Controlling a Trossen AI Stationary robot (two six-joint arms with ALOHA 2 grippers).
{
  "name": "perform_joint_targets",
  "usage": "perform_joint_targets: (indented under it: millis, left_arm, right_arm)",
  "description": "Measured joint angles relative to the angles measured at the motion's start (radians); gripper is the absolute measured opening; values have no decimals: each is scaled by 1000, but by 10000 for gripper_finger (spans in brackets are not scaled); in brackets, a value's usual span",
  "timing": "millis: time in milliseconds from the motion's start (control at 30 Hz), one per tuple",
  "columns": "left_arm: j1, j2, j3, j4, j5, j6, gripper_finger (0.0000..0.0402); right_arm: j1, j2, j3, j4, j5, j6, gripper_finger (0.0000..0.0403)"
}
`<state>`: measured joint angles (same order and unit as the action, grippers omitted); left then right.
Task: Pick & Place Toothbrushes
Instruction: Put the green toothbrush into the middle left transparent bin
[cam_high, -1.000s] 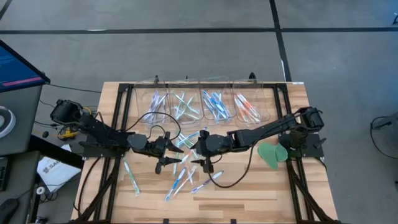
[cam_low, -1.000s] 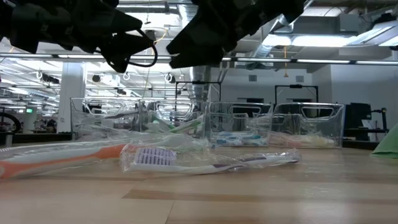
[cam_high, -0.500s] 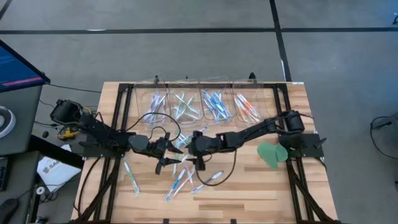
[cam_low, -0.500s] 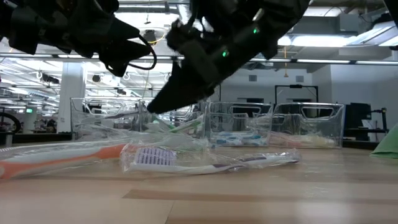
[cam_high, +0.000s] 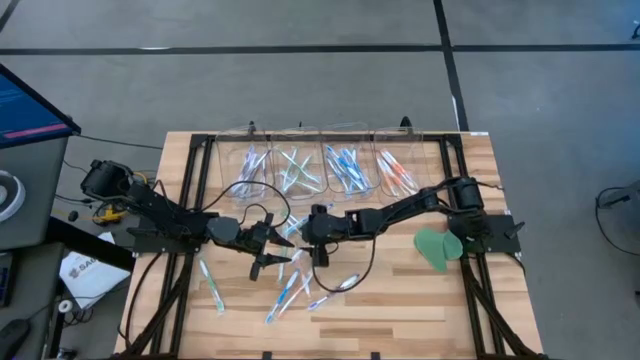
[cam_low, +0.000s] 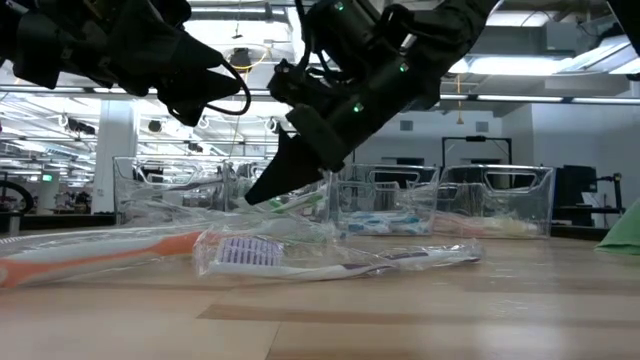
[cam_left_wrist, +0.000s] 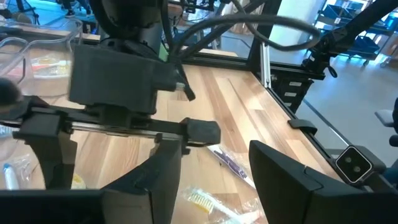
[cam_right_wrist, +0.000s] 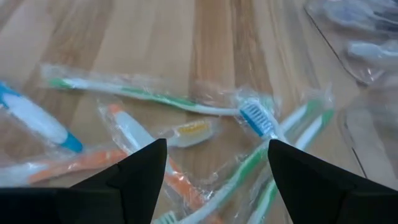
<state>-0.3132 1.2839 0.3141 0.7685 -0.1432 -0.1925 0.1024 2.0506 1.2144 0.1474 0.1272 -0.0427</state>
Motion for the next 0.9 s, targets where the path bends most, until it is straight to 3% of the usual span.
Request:
perform_joint_targets:
  millis: [467, 900]
  left_arm:
    - [0, 0, 0, -3, -2, 0, 184]
    - [0, 0, 0, -16, 1, -8, 184]
  right_arm:
    - [8, 0, 0, -22, 3, 97, 276]
    - [3, 170, 37, 103, 10, 175, 276]
